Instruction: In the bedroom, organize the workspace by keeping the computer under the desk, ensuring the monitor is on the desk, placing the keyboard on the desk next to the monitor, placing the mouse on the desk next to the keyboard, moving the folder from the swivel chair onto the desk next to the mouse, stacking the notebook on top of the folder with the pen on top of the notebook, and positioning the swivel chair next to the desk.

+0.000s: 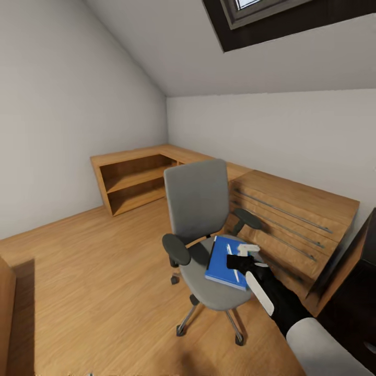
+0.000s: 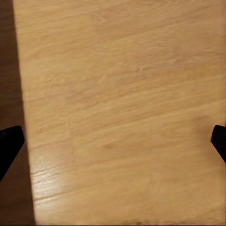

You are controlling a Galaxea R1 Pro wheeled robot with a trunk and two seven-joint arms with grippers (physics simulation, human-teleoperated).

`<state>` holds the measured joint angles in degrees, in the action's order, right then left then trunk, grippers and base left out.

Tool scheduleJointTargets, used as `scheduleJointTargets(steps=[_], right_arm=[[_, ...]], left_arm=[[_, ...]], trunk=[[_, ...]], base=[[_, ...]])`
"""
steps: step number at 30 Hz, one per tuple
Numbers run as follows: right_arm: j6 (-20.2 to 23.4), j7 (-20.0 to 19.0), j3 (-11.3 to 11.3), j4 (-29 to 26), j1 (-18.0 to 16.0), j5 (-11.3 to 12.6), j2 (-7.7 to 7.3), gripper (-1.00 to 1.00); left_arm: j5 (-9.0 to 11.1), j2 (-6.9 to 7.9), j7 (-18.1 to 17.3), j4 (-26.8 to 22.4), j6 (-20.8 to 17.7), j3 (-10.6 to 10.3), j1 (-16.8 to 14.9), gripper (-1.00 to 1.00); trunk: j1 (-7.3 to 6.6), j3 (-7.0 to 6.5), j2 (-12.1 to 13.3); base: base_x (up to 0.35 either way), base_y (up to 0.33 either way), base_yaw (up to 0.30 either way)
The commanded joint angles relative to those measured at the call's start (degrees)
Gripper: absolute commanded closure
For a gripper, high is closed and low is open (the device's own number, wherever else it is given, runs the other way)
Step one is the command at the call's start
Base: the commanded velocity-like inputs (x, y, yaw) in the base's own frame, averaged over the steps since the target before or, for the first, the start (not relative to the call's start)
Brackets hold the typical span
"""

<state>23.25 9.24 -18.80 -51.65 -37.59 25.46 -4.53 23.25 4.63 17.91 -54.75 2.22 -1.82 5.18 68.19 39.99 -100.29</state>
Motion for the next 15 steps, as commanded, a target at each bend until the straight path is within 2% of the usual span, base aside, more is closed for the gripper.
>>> scheduleJointTargets(steps=[1, 6, 9, 12, 13, 14, 15], right_arm=[[1.1, 0.4, 0.5, -3.6, 1.6, 2.6, -1.21, 1.00], [3.4, 0.5, 3.6, -9.8, 4.5, 7.9, -3.91, 1.00], [3.8, 0.5, 5.1, -11.0, 5.0, 9.7, -4.90, 1.00], [4.0, 0.4, 6.0, -11.9, 5.2, 11.1, -5.35, 1.00], [4.0, 0.5, 6.7, -12.6, 5.3, 12.2, -5.52, 1.00], [4.2, 0.5, 8.1, -14.4, 5.9, 14.5, -5.73, 1.00], [4.3, 0.5, 8.5, -14.9, 6.1, 14.9, -5.80, 1.00]], left_arm=[[0.6, 0.04, 0.3, 0.0, 0.2, -0.2, 0.0, -1.00], [0.6, -0.18, 0.3, 0.0, 0.2, -0.3, 0.0, -1.00], [0.7, -0.59, 0.3, 0.0, 0.2, -0.4, 0.0, -1.00], [0.6, -0.84, 0.3, 0.1, 0.2, -0.4, 0.0, -1.00], [0.6, -0.94, 0.3, 0.1, 0.2, -0.4, 0.0, -1.00], [0.6, -1.04, 0.3, 0.1, 0.2, -0.5, 0.0, -1.00], [0.6, -1.06, 0.3, 0.1, 0.2, -0.5, 0.0, -1.00]], trunk=[[-0.25, -0.14, 0.4], [-1.35, -1.04, 2.4], [-2.01, -1.58, 3.6], [-2.67, -2.12, 4.8], [-2.88, -2.30, 5.2], [-3.10, -2.48, 5.6], [-3.32, -2.66, 6.0]], base=[[-0.136, 0.000, 0.000], [-0.065, 0.000, 0.000], [-0.018, 0.000, 0.000], [-0.008, 0.000, 0.000], [-0.004, 0.000, 0.000], [-0.002, 0.000, 0.000], [-0.001, 0.000, 0.000]])
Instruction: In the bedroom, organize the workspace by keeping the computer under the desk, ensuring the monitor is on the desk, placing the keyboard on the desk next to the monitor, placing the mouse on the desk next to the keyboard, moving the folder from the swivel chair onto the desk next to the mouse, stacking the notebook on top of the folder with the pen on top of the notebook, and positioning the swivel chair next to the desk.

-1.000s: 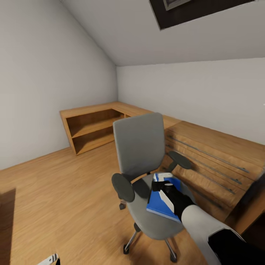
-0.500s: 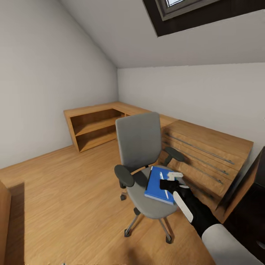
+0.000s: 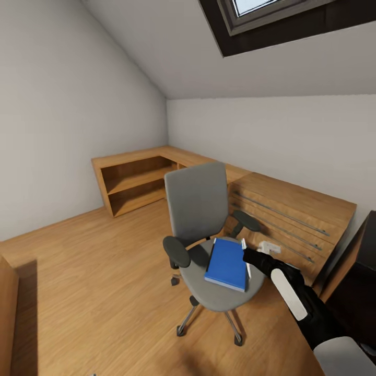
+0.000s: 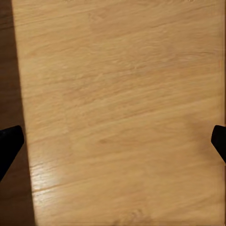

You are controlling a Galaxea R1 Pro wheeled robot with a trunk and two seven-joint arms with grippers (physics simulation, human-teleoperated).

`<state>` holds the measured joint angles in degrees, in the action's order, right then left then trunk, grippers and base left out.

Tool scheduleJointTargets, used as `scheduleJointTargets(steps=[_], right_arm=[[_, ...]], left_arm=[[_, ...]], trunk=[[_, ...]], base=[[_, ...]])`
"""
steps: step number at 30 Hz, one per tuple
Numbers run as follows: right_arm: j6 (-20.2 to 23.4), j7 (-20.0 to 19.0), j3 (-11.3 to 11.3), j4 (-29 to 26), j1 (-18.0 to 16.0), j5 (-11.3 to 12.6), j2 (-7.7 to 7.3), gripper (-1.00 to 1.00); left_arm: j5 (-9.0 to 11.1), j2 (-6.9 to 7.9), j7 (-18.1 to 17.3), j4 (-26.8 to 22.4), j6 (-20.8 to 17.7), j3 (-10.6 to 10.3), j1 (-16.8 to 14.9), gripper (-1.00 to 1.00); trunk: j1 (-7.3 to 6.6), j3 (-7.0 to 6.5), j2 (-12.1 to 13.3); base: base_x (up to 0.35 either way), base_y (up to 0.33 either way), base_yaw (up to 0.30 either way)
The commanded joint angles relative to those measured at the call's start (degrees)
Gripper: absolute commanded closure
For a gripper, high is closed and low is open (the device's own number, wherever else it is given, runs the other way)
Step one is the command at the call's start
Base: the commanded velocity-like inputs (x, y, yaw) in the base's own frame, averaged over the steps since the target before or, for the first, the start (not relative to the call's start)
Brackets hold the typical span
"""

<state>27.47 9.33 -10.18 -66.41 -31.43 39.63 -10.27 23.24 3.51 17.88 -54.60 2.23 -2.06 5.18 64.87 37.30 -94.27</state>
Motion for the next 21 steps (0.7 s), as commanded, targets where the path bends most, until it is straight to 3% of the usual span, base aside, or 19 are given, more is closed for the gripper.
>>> scheduleJointTargets(steps=[1, 5, 6, 12, 21], right_arm=[[0.1, 0.4, 0.2, -0.7, 0.2, 1.1, -0.12, 1.00], [0.4, 0.4, 2.1, -4.3, 1.9, 2.0, -0.39, 1.00], [1.0, 0.4, 7.1, -11.0, 7.0, 2.4, -0.53, 1.00], [1.1, 0.4, 7.6, -11.5, 7.4, 2.5, -0.51, 1.00], [1.0, 0.4, 8.7, -11.5, 7.5, 2.5, -0.51, 1.00]], left_arm=[[0.6, 0.05, 0.3, -0.1, 0.2, -0.2, 0.0, -1.00], [0.6, 0.02, 0.3, -0.1, 0.3, -0.2, 0.0, -1.00], [0.6, -0.02, 0.3, 0.0, 0.3, -1.2, 0.0, -1.00], [0.5, 0.08, 0.4, 1.8, 0.3, -3.8, 0.0, -1.00], [0.6, 0.03, 0.4, 3.0, 0.2, -4.2, 0.0, -1.00]], trunk=[[-0.23, -0.14, 0.4], [-1.10, -0.86, 2.0], [-1.32, -1.04, 2.4], [-2.64, -2.11, 4.8], [-4.62, -3.73, 8.4]], base=[[-0.001, 0.000, 0.000], [0.000, 0.000, 0.000], [0.000, 0.000, 0.000], [0.000, 0.000, -0.099], [0.000, 0.000, -0.246]])
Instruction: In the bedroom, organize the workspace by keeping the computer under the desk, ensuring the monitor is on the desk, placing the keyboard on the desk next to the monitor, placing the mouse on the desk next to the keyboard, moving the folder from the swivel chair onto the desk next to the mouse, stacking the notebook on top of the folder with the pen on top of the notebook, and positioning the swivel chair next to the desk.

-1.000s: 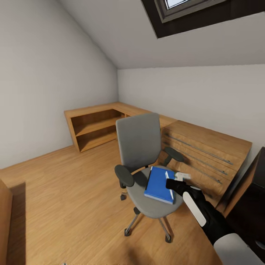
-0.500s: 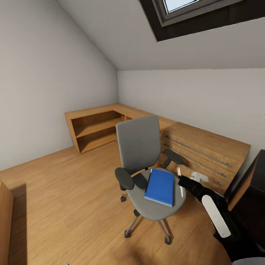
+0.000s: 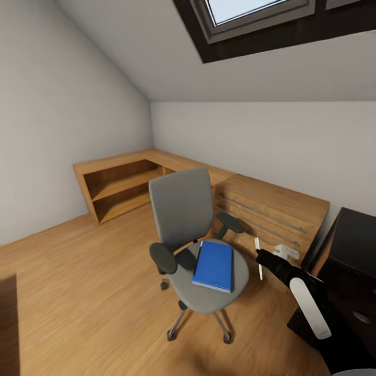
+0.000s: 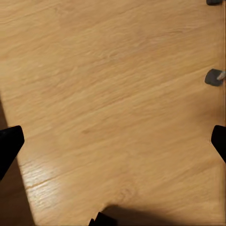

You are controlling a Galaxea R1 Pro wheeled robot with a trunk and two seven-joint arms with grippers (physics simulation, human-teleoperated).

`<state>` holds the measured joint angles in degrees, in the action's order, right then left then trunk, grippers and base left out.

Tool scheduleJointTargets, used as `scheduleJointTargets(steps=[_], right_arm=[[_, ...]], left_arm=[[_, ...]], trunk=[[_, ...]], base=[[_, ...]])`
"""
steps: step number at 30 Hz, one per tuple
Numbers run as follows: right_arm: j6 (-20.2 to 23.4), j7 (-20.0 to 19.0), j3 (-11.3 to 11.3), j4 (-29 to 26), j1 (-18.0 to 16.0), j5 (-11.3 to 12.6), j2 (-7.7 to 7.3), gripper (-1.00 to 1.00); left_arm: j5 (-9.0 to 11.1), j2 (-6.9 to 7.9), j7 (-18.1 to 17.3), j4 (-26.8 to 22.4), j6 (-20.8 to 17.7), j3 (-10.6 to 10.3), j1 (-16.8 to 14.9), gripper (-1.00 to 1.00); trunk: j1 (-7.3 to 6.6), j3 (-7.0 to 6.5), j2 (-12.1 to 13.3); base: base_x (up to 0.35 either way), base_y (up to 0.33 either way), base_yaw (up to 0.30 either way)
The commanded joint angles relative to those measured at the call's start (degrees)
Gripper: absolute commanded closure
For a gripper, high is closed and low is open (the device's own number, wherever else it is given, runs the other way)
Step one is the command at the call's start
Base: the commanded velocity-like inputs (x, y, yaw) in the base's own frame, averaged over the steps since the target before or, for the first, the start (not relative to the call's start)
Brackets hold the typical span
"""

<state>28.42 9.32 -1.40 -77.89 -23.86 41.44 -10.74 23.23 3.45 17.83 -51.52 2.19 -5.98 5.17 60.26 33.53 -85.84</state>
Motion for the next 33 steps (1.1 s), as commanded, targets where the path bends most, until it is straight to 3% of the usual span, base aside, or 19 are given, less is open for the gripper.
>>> scheduleJointTargets(steps=[1, 3, 12, 21, 33], right_arm=[[0.1, 0.4, 0.5, -0.1, 0.0, 0.7, -0.02, 1.00], [0.1, 0.4, 1.7, -0.1, 0.1, 0.7, 0.00, 1.00], [0.1, 0.4, 2.3, -0.3, 0.3, 0.8, 0.04, 1.00], [0.0, 0.3, 2.4, -3.6, 1.8, 0.8, 0.02, 1.00], [-0.1, 0.3, 3.8, -5.0, 2.6, 0.7, 0.02, 1.00]], left_arm=[[0.6, 0.08, 0.4, -0.1, 0.2, -0.3, 0.0, -1.00], [0.6, 0.02, 0.3, 0.1, 0.2, -0.3, 0.0, -1.00], [0.6, 0.05, 0.2, 1.0, 0.5, -0.4, 0.0, -1.00], [0.6, 0.03, 0.2, 1.6, 0.4, -0.4, 0.0, -1.00], [0.5, 0.01, 0.2, 1.9, 0.4, -0.4, 0.0, -1.00]], trunk=[[-0.22, -0.14, 0.4], [-0.22, -0.14, 0.4], [-0.22, -0.11, 0.4], [-0.22, -0.11, 0.4], [-0.22, -0.31, 0.4]], base=[[0.000, 0.000, -0.275], [0.000, 0.000, -0.278], [0.000, -0.030, -0.101], [0.000, -0.307, -0.012], [0.004, -0.345, -0.223]])
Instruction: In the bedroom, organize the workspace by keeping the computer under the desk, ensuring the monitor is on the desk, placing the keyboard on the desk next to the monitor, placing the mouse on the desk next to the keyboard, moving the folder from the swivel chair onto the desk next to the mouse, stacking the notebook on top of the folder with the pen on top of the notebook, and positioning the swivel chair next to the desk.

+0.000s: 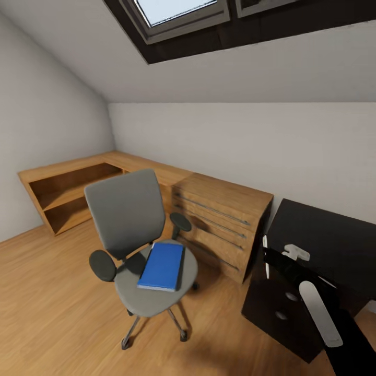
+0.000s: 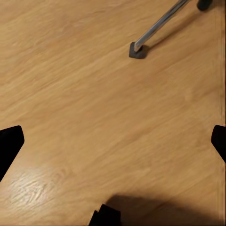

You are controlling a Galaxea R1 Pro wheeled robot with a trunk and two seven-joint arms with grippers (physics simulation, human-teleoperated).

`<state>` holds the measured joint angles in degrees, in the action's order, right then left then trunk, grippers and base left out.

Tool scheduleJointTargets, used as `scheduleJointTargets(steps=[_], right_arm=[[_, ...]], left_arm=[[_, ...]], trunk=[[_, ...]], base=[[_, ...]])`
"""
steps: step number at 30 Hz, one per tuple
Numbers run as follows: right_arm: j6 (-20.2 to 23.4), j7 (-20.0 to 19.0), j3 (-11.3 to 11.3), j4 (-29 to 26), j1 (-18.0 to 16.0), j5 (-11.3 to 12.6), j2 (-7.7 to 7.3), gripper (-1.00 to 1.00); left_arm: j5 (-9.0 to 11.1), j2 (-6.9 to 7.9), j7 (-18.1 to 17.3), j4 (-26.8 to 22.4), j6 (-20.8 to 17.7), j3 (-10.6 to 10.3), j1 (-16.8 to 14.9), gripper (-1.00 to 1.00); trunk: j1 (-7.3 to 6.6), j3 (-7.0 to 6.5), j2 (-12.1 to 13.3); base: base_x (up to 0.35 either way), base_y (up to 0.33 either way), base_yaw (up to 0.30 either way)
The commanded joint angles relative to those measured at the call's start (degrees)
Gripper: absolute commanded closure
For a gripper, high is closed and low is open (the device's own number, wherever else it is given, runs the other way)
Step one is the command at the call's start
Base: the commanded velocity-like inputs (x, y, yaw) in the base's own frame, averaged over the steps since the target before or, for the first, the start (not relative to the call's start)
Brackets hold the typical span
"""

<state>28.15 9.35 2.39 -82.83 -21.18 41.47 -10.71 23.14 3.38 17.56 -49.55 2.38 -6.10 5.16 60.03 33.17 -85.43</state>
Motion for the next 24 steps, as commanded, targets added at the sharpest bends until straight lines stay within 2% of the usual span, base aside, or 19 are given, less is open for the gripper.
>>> scheduleJointTargets(steps=[1, 9, 18, 24], right_arm=[[0.2, 0.3, 0.0, -0.1, 0.0, 0.7, -0.01, 1.00], [0.2, 0.3, 0.5, -0.1, 0.0, 0.7, -0.01, 1.00], [0.2, 0.3, 0.6, 0.0, 0.0, 0.7, 0.01, 1.00], [0.2, 0.3, 0.7, 0.2, 0.0, 0.7, 0.06, 1.00]], left_arm=[[0.6, 0.10, 0.5, -0.1, 0.2, -0.3, 0.0, -1.00], [0.6, 0.05, 0.5, -0.1, 0.3, -0.3, 0.0, -1.00], [0.5, 0.07, 0.4, -0.1, 0.5, -0.3, 0.0, -1.00], [0.5, 0.11, 0.5, -0.1, 0.7, -0.2, 0.0, -1.00]], trunk=[[0.00, 0.03, 0.0], [0.00, -0.07, 0.0], [0.00, -0.08, 0.0], [0.00, -0.09, 0.0]], base=[[0.038, -0.338, -0.250], [0.069, -0.239, -0.255], [0.016, -0.037, -0.245], [0.002, -0.004, -0.076]])
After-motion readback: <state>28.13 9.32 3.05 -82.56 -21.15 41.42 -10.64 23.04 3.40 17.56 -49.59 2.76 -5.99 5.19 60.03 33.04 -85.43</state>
